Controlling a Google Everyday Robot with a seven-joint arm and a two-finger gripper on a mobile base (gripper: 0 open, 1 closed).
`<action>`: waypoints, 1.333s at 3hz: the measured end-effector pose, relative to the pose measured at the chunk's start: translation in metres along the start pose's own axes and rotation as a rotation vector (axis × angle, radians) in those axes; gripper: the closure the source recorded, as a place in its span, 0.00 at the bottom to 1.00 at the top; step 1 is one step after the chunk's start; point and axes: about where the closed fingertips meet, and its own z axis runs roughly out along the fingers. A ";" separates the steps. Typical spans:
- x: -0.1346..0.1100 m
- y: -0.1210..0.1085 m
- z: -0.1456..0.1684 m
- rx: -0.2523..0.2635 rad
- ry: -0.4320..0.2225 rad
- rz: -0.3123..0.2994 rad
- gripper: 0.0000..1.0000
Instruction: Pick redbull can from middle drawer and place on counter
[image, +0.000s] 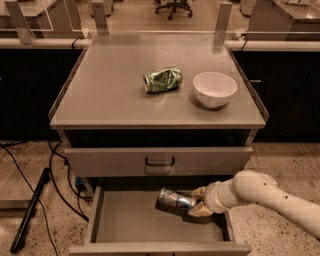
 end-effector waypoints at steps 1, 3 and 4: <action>-0.008 0.007 -0.020 -0.038 -0.027 -0.026 1.00; -0.045 0.011 -0.102 -0.185 -0.082 -0.108 1.00; -0.082 -0.005 -0.154 -0.180 -0.104 -0.162 1.00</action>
Offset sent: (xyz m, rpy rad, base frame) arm -0.0380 -0.0221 0.0966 0.0690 0.0478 0.1859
